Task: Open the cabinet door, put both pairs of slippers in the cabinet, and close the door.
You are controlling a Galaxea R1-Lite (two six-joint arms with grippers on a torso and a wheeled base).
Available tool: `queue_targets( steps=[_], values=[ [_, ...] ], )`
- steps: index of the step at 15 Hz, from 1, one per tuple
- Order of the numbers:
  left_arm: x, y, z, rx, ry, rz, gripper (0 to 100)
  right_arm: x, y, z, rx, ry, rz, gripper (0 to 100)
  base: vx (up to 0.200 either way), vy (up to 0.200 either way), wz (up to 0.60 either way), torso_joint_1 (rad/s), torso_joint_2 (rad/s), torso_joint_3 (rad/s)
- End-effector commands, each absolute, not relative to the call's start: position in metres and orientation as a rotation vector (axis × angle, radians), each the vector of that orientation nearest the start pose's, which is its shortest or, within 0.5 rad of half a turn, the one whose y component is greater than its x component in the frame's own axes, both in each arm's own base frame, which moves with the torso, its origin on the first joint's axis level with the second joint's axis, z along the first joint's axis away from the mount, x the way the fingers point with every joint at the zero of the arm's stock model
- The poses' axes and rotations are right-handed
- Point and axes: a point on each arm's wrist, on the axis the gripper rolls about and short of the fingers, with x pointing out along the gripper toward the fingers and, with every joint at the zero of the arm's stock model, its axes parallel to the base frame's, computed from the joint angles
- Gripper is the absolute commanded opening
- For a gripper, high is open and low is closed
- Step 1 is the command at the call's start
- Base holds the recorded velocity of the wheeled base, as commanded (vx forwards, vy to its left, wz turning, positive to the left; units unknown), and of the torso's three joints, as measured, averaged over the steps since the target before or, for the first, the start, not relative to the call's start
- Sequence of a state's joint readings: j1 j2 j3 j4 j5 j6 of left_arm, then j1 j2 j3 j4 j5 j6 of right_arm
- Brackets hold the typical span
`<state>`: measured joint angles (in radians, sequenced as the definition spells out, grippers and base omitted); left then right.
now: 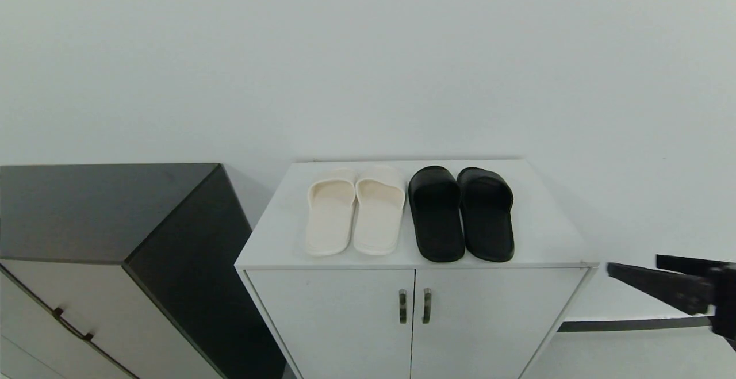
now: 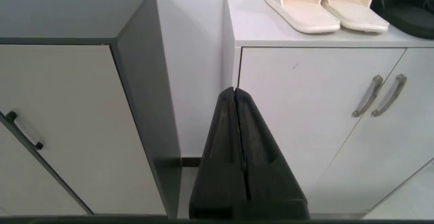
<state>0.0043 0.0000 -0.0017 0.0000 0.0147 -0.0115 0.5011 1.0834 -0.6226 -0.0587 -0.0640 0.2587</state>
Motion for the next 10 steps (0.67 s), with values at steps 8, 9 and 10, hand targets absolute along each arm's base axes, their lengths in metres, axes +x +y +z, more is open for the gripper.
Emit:
queue_targets(
  steps=[8, 9, 10],
  values=[
    [-0.023, 0.000, 0.076, -0.014, 0.000, 0.020, 0, 0.237, 0.210, 0.176, 0.087, 0.357, 0.169, 100, 0.000, 0.000, 0.00, 0.000, 0.00, 0.000],
    [-0.023, 0.000, 0.076, -0.014, 0.000, 0.020, 0, 0.242, 0.216, 0.173, 0.071, 0.351, 0.147, 100, 0.000, 0.000, 0.00, 0.000, 0.00, 0.000],
    [-0.023, 0.000, 0.076, -0.014, 0.000, 0.020, 0, 0.249, 0.223, 0.171, 0.045, 0.336, 0.108, 100, 0.000, 0.000, 0.00, 0.000, 0.00, 0.000]
  ],
)
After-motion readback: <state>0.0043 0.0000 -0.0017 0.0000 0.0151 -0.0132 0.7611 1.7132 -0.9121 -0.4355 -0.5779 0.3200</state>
